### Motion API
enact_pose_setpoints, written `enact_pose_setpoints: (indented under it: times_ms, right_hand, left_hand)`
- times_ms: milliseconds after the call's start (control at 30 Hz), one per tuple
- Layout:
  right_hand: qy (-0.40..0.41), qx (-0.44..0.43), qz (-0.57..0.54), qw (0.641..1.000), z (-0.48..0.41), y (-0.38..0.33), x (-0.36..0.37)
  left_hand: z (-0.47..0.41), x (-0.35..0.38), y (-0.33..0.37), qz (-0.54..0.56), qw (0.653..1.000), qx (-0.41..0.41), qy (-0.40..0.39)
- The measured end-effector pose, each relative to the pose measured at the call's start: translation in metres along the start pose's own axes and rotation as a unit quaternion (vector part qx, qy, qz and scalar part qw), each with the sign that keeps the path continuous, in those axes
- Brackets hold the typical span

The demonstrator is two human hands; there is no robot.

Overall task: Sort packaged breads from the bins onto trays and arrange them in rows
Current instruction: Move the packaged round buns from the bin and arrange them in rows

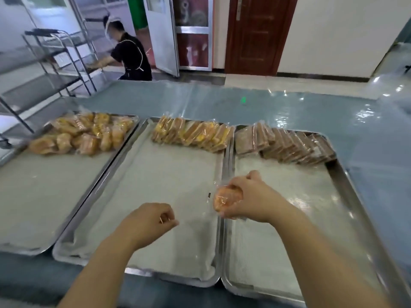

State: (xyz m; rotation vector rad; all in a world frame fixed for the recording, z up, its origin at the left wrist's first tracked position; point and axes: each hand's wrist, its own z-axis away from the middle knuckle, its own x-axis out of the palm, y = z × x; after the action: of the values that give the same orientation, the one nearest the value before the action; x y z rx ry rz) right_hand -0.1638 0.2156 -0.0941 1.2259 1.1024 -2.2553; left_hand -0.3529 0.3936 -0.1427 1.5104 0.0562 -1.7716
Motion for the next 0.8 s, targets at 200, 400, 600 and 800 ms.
enact_pose_setpoints:
  times_ms: [200, 400, 600, 800]
  right_hand:
    - [0.024, -0.065, -0.043, 0.997, -0.054, -0.032, 0.045]
    - [0.018, -0.103, -0.059, 0.993, -0.092, -0.077, 0.077]
    - [0.036, -0.116, -0.08, 0.989, -0.119, -0.144, 0.112]
    - [0.062, -0.096, -0.133, 0.984, -0.147, -0.241, 0.171]
  left_hand:
    - [0.013, -0.002, -0.08, 0.092, 0.99, -0.099, 0.042]
    - [0.023, -0.027, -0.14, 0.086, 0.987, -0.118, 0.074]
    - [0.013, -0.061, -0.21, 0.011, 0.995, -0.08, 0.051]
    - [-0.007, -0.116, -0.304, 0.057, 0.996, -0.016, 0.069]
